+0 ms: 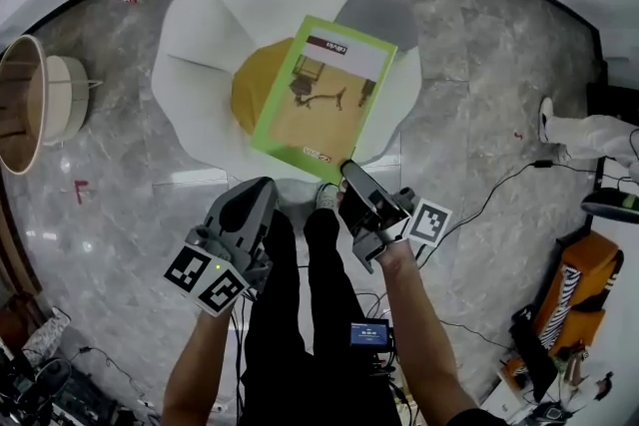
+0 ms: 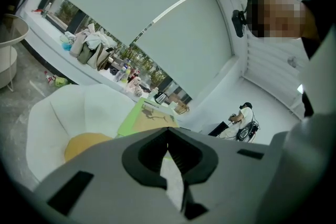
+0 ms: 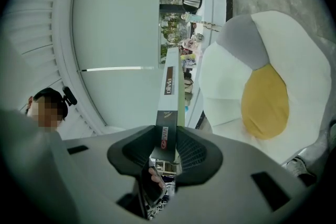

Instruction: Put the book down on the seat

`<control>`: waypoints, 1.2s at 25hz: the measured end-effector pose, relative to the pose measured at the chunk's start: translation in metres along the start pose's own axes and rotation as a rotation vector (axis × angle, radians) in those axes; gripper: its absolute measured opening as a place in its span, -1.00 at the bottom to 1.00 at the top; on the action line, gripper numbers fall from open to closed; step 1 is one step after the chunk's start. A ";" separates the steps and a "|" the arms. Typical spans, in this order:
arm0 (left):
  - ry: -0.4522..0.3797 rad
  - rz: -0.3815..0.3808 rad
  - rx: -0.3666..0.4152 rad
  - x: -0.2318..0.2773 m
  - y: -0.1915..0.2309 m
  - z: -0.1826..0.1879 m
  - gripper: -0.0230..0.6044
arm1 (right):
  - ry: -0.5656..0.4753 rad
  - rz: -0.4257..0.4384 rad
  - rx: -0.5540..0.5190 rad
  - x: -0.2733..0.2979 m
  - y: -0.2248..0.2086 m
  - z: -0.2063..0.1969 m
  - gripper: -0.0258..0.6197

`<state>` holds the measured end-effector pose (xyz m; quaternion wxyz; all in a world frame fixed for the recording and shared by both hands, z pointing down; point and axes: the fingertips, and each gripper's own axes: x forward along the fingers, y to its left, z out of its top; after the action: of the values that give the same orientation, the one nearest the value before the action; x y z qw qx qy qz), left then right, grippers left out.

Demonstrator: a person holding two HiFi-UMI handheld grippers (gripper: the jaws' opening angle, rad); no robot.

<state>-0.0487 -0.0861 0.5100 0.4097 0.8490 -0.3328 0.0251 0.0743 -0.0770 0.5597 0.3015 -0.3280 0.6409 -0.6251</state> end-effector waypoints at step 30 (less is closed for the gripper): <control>0.111 0.016 0.075 0.083 0.134 -0.123 -0.89 | 0.033 -0.164 0.043 0.020 -0.301 0.006 -0.49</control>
<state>-0.0341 -0.1033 0.7083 0.3951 0.8584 -0.3151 0.0877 0.0803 -0.0976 0.8611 0.2457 -0.3622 0.6033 -0.6667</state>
